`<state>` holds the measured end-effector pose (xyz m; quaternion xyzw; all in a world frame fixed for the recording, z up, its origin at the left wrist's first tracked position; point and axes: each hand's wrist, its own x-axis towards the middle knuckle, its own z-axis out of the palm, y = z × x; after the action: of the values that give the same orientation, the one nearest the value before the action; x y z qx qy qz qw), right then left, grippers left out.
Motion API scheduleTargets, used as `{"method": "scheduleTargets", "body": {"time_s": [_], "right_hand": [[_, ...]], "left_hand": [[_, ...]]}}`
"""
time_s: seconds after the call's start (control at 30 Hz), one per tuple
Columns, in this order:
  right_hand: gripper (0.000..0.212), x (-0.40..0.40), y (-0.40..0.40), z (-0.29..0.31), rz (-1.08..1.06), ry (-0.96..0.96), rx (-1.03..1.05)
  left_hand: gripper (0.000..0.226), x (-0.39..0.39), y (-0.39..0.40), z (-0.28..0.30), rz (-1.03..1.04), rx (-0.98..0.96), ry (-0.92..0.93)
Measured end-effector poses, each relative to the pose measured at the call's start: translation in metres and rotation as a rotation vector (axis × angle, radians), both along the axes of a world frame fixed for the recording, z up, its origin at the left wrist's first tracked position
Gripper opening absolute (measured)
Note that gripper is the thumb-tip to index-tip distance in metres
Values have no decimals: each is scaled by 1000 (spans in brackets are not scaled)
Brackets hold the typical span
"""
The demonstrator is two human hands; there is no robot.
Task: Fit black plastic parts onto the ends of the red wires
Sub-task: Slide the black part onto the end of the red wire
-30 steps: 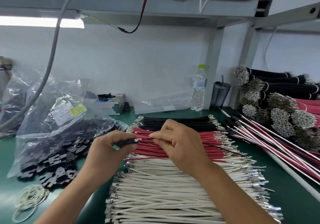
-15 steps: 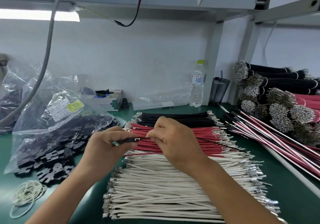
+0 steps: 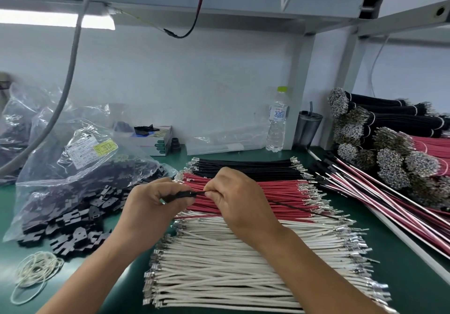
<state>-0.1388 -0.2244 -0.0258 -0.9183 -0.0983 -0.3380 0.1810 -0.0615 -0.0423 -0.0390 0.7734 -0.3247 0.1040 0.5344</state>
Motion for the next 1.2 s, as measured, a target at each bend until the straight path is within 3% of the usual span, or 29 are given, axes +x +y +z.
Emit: {"method": "scheduleTargets", "body": {"time_s": [0.27,0.4,0.5,0.63,0.83,0.97,1.1,1.2], "right_hand": [[10,-2,-2,2,-63,-52,-102],[7,-4,-2,5,-91,-238,-208],[8,9,9,-7,-127,-51,-320],[24,39,9,-9,-147,115,-190],[4,50,3,8,-143,260,-51],[5,44,-6,13,-163,184,-170],[30,32,-17,19,-104,192,-101],[25,27,-21,25,-118,107,-86]], "left_hand": [[31,0,-4,-6,-22,16,9],[32,6,-4,-1,-39,-266,161],[24,11,0,0,-11,-391,274],[25,17,2,-4,11,-433,371],[25,22,4,-6,-23,-489,453],[26,22,8,-4,-41,-579,500],[29,25,11,-3,-70,-644,551],[30,25,12,-3,-103,-641,570]]}}
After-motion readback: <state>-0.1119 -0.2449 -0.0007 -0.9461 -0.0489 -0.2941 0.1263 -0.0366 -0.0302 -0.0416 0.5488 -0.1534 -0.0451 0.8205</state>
